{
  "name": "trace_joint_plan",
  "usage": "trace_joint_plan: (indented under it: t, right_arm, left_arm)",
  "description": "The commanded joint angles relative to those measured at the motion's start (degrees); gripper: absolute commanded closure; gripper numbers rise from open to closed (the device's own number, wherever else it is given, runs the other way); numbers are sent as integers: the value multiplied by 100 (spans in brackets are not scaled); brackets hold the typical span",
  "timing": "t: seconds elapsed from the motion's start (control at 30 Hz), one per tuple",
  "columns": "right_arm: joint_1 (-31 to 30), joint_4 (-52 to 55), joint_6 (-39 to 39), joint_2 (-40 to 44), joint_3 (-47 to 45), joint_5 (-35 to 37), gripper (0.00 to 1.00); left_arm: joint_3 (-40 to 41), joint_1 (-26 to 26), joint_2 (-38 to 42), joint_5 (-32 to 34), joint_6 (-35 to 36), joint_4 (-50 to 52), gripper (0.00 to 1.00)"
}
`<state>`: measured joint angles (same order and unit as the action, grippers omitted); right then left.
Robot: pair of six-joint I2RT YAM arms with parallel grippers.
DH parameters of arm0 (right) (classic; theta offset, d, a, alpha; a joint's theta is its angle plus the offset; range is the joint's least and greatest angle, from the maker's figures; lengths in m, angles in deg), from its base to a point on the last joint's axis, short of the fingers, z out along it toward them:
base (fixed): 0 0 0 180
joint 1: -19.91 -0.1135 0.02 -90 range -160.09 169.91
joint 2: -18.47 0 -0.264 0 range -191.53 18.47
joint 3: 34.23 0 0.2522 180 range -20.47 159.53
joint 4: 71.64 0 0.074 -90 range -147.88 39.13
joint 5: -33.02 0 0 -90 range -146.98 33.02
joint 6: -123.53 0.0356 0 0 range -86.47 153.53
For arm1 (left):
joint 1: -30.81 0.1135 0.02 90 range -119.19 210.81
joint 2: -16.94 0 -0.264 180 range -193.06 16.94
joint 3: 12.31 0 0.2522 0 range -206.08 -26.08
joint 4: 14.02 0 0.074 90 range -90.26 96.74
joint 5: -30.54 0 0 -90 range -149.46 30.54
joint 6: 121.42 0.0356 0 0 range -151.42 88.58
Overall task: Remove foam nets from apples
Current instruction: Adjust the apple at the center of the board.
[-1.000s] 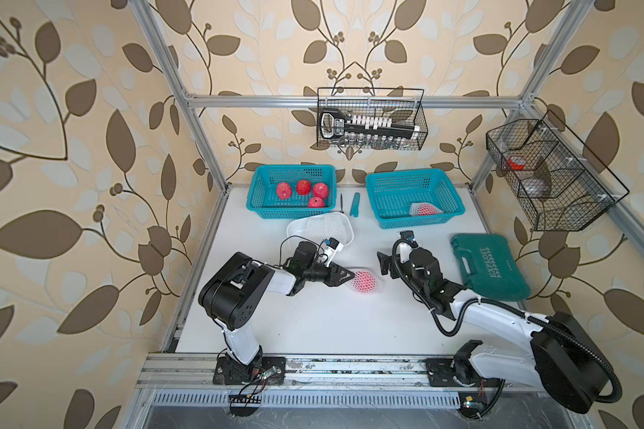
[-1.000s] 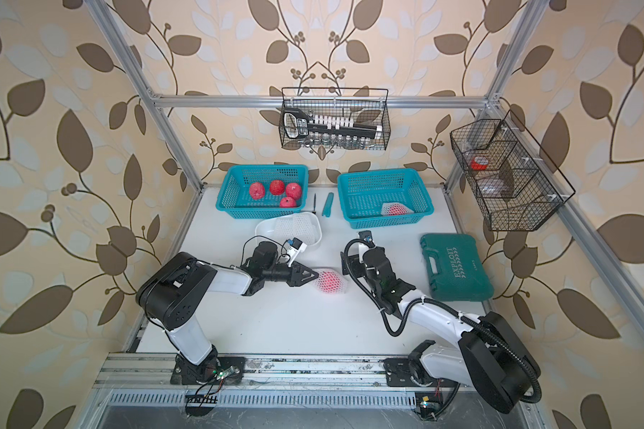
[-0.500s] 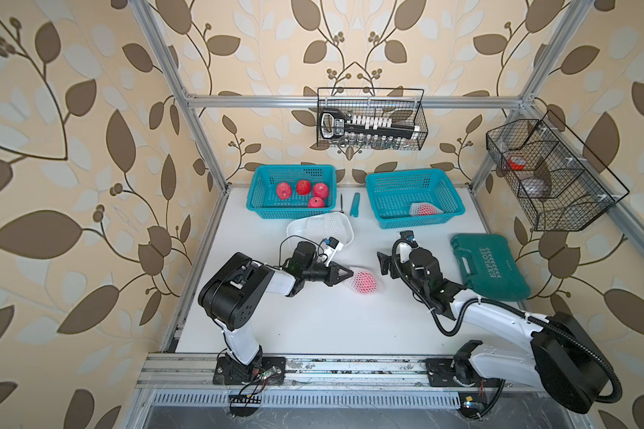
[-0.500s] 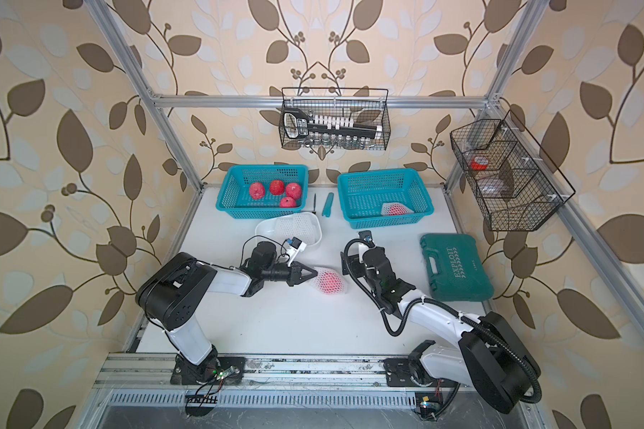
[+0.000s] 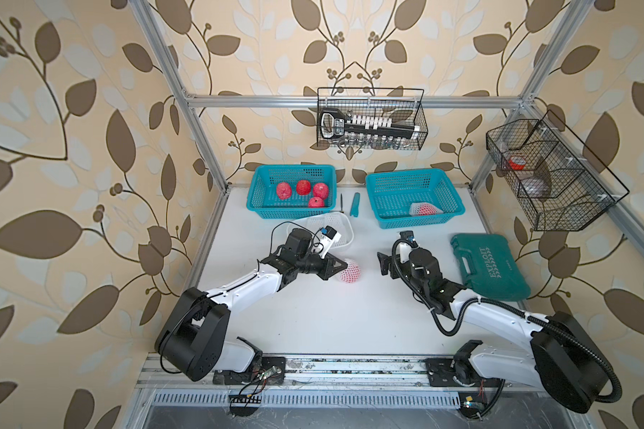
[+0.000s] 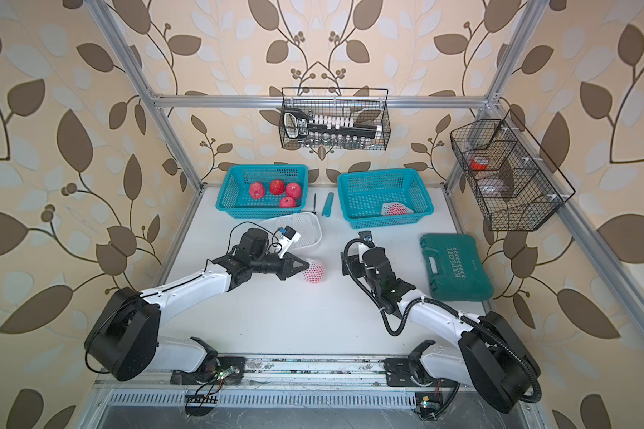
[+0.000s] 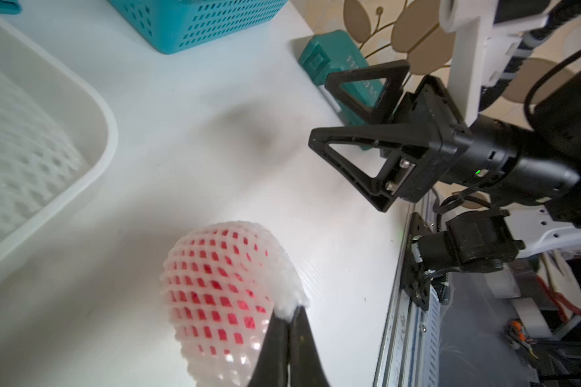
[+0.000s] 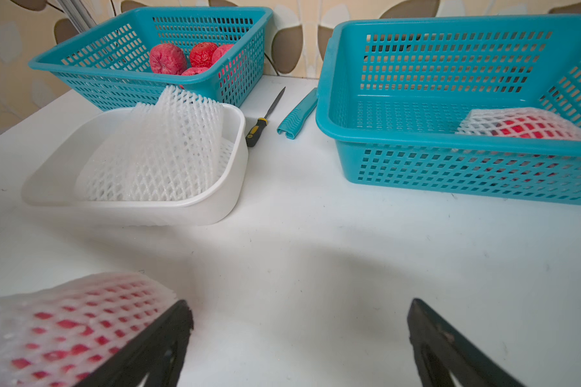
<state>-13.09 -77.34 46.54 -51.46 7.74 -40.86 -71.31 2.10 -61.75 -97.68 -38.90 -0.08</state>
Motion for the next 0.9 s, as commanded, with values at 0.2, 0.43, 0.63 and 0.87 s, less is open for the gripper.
trace_joint_plan:
  t: [0.2,0.43,0.63,0.87]
  right_arm:
    - [-13,31,87,8,168,71,0]
    - [-11,41,78,19,168,99,1]
    - [-14,28,87,15,158,92,1]
    - [-13,62,87,-38,186,102,0]
  left_arm:
    - [-1574,-734,-750,1229,956,2694,100]
    - [-1904,-871,-919,1317,1101,2906,93]
    - [-2221,-1040,-875,1476,1211,3216,98]
    - [-2441,-1710,-1227,1640,1214,3118,100]
